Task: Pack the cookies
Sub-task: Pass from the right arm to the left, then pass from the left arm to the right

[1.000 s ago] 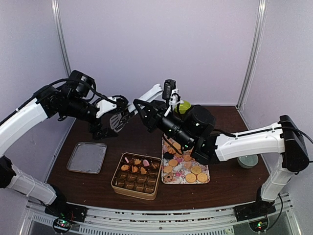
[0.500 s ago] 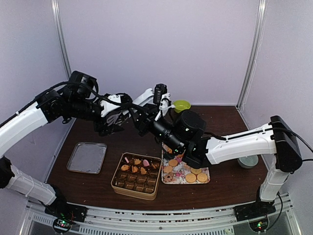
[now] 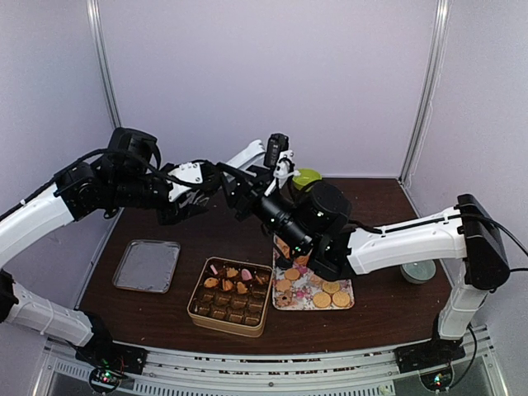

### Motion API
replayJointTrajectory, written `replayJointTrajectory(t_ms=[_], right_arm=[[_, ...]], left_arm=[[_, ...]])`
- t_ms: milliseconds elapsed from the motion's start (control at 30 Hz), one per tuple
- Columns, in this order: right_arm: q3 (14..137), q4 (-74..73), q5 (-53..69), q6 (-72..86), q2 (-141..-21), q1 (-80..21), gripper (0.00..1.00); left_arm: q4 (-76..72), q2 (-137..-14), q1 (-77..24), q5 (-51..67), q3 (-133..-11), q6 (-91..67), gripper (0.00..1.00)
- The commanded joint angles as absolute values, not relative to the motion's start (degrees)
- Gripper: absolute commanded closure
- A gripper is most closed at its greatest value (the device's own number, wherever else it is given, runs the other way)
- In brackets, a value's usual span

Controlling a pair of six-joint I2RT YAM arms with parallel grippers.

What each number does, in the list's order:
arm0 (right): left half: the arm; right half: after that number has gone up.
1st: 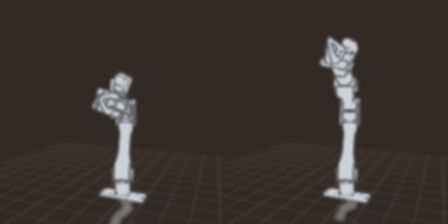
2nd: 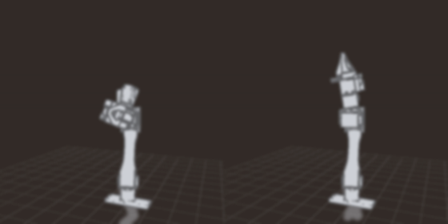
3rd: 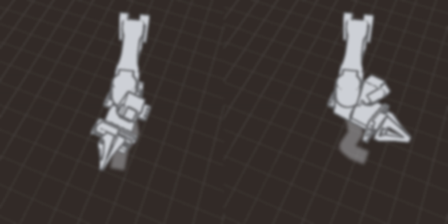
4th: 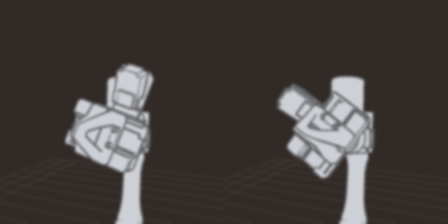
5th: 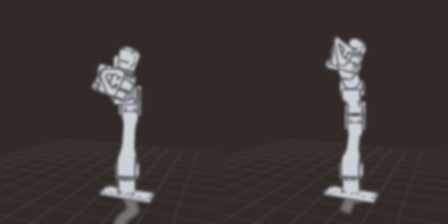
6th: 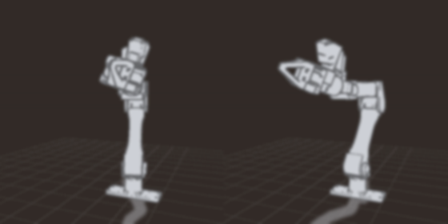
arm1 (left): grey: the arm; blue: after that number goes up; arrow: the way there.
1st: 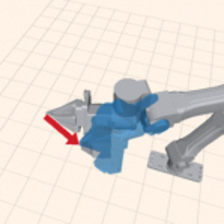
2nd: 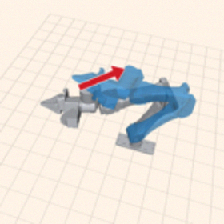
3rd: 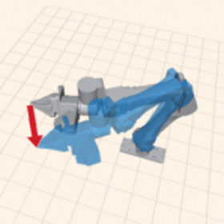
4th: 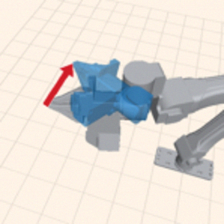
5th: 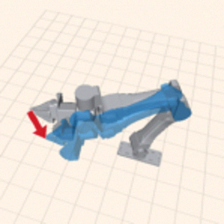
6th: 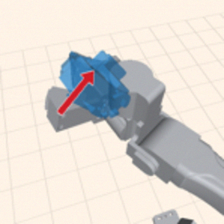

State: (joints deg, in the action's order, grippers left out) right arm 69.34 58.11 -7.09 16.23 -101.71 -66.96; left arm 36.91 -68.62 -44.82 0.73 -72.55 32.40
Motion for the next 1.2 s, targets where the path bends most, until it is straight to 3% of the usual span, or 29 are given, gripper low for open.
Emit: replayJointTrajectory(t_ms=[0, 100, 667, 867, 1033, 1167], right_arm=[[71.71, 61.0, -7.12, 17.53, -101.72, -67.39, 0.62], [71.59, 61.0, -6.87, 17.98, -101.47, -67.32, 0.62], [69.91, 57.63, -0.71, 26.03, -98.61, -63.86, 0.55], [71.15, 53.31, -0.59, 25.09, -98.5, -63.76, 0.61], [70.65, 50.8, -2.9, 22.86, -97.7, -63.75, 0.65], [69.87, 50.56, -4.35, 20.76, -96.92, -63.87, 0.67]], left_arm=[[31.55, -68.0, -45.18, -3.15, -72.02, 33.41, 0.54], [30.88, -68.11, -45.18, -3.81, -72.33, 33.32, 0.61], [30.5, -67.91, -45.18, -4.22, -71.5, 33.67, 0.6], [30.76, -68.2, -45.18, -4.62, -72.06, 34.03, 0.59], [30.75, -68.37, -45.18, -5.78, -71.6, 34.2, 0.49], [30.76, -68.19, -45.18, -6.59, -70.67, 34.13, 0.25]])
